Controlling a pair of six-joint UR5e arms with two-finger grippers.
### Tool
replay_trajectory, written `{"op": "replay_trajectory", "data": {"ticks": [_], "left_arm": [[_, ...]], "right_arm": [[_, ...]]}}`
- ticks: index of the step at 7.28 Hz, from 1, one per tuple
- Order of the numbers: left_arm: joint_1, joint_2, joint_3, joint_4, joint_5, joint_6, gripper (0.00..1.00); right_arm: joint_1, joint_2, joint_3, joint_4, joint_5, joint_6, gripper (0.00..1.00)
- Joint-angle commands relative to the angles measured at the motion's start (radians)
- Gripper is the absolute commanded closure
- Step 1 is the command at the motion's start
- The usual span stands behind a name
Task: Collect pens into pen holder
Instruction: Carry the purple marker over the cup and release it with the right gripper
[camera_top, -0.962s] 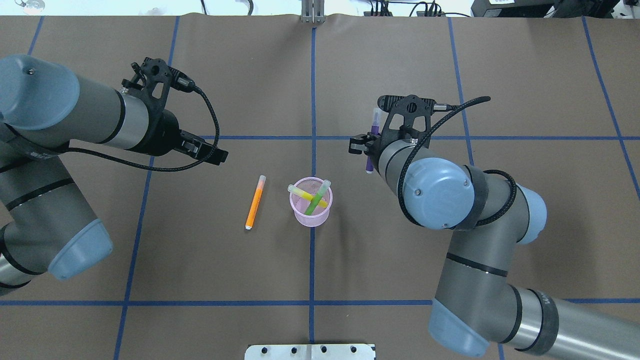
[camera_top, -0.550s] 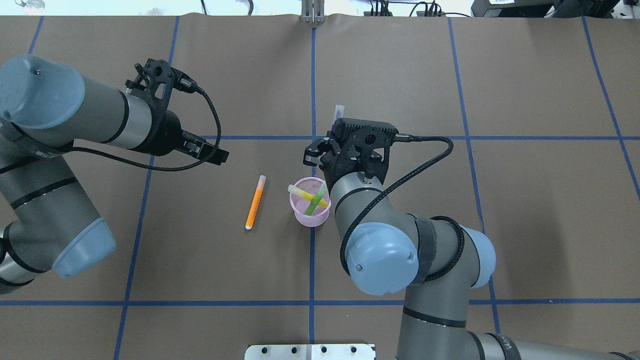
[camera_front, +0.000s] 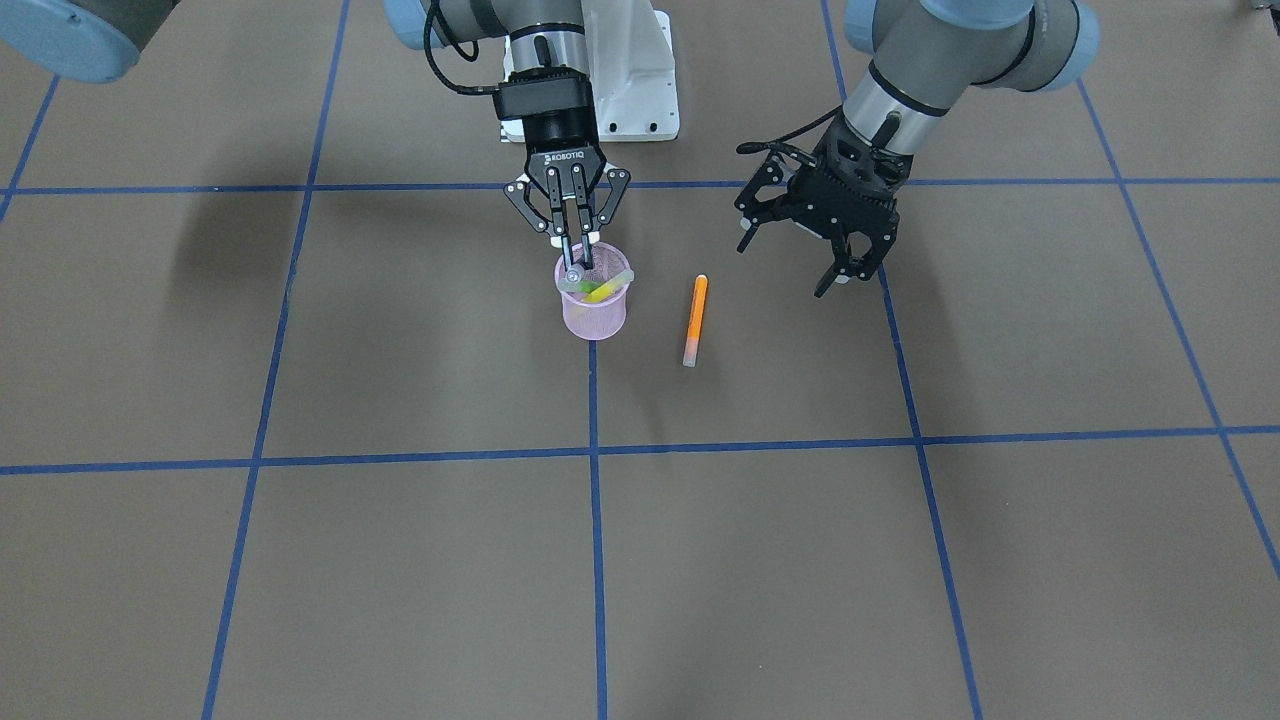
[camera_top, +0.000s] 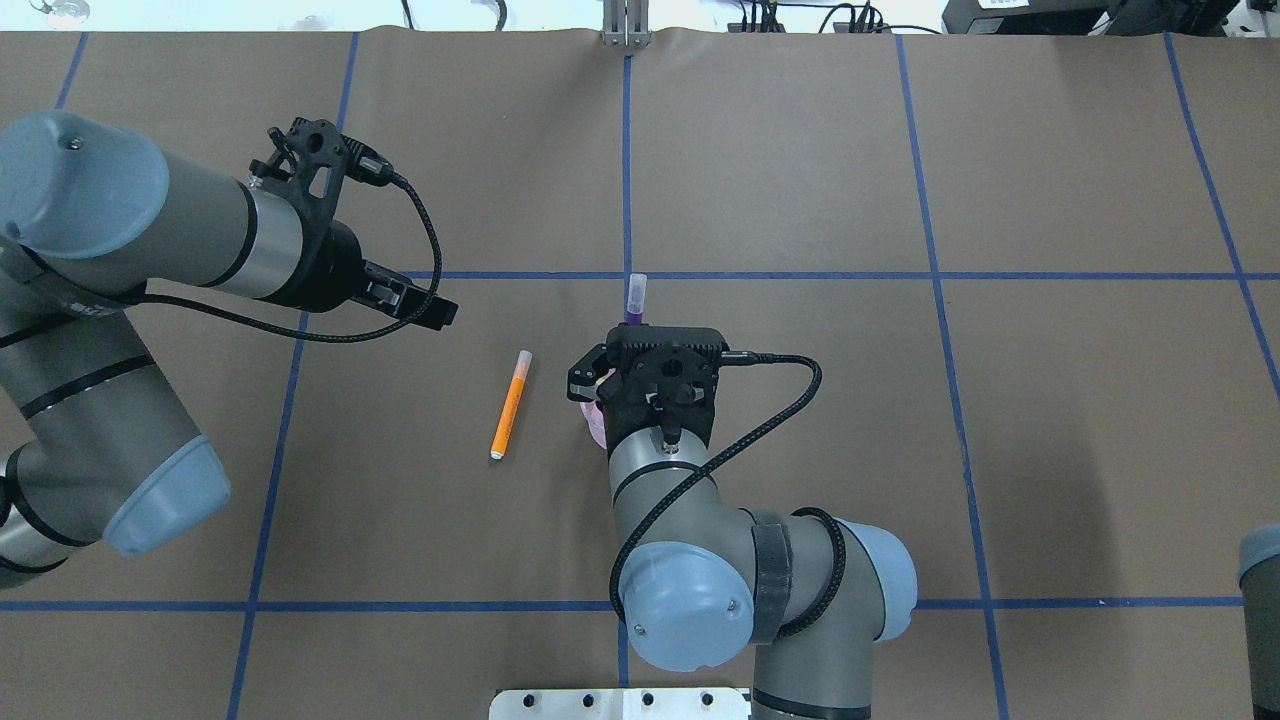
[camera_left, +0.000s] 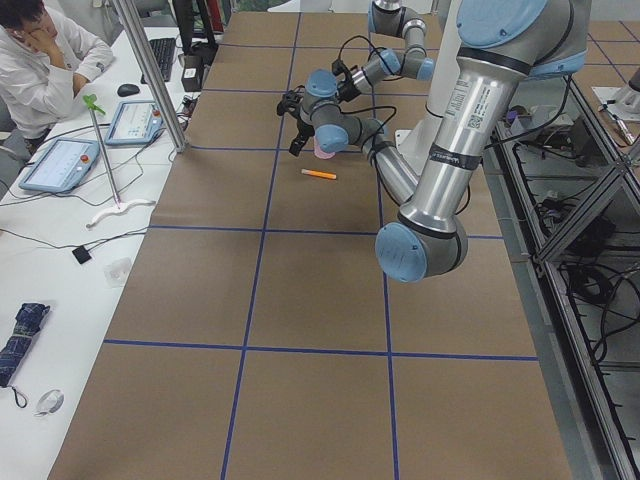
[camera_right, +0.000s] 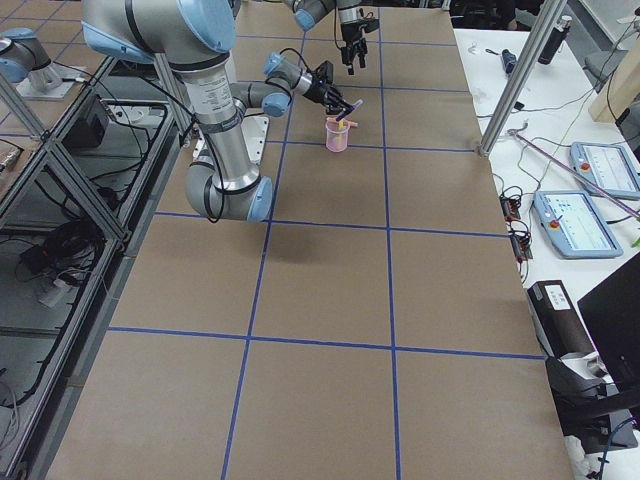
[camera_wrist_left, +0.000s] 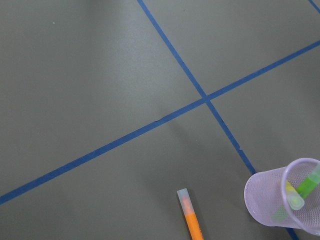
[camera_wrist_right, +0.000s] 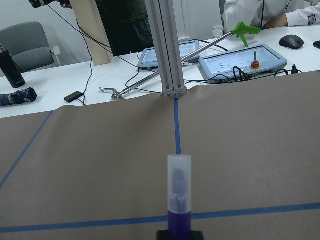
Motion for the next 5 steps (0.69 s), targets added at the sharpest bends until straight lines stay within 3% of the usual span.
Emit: {"op": "replay_trajectory", "data": {"ticks": [1, 2, 4, 5], "left_arm": [[0.002, 0.001, 0.000, -0.004, -0.001, -0.004, 0.00], [0.002, 0.001, -0.002, -0.004, -0.001, -0.007, 0.00], [0.002, 0.001, -0.002, -0.004, 0.001, -0.007, 0.00], [0.003, 0.001, -0.002, -0.004, 0.001, -0.007, 0.00]], "right_arm": [[-0.025, -0.004, -0.012, -0.006, -0.025, -0.010, 0.89], [-0.025, -0.001, -0.033, -0.006, -0.038, -0.010, 0.01], [-0.024, 0.006, -0.026, -0.009, -0.028, -0.013, 0.00], [-0.003, 0.006, 0.003, -0.012, 0.040, -0.019, 0.00]]}}
